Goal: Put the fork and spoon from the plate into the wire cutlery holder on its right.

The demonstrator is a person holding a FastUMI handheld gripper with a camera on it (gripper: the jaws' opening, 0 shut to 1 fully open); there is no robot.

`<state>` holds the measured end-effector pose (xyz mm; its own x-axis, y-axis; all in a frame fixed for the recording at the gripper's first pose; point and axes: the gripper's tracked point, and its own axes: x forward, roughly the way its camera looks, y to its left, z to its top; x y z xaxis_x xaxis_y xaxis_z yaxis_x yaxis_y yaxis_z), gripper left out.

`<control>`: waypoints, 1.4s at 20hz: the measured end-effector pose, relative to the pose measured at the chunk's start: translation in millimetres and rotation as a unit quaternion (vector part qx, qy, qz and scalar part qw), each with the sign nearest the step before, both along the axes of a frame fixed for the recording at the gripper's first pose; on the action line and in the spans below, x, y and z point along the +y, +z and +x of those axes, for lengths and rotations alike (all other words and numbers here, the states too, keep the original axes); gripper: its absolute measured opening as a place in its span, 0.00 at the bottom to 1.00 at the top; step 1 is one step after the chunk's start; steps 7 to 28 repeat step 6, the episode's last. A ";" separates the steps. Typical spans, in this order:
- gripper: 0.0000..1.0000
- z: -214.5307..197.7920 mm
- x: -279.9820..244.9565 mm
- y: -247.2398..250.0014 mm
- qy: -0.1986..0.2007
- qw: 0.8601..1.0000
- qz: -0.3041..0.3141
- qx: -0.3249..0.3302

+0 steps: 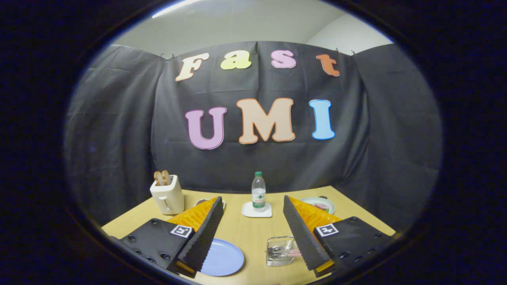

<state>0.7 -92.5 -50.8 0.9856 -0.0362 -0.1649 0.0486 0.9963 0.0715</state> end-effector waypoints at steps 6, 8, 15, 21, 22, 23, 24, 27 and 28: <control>0.97 10.4 -15.8 10.3 -0.020 0.999 0.010 -0.024; 0.97 10.4 -15.8 10.3 -0.020 0.999 0.010 -0.024; 0.97 10.4 -15.8 10.3 -0.020 0.999 0.010 -0.024; 0.97 10.4 -15.8 10.3 -0.020 0.999 0.010 -0.024; 0.97 10.4 -15.8 10.3 -0.020 0.999 0.010 -0.024; 0.97 10.4 -15.8 10.3 -0.020 0.999 0.010 -0.024; 0.97 10.4 -15.8 10.3 -0.020 0.999 0.010 -0.024; 0.97 10.4 -15.8 10.3 -0.020 0.999 0.010 -0.024; 0.97 10.4 -15.8 10.3 -0.020 0.999 0.010 -0.024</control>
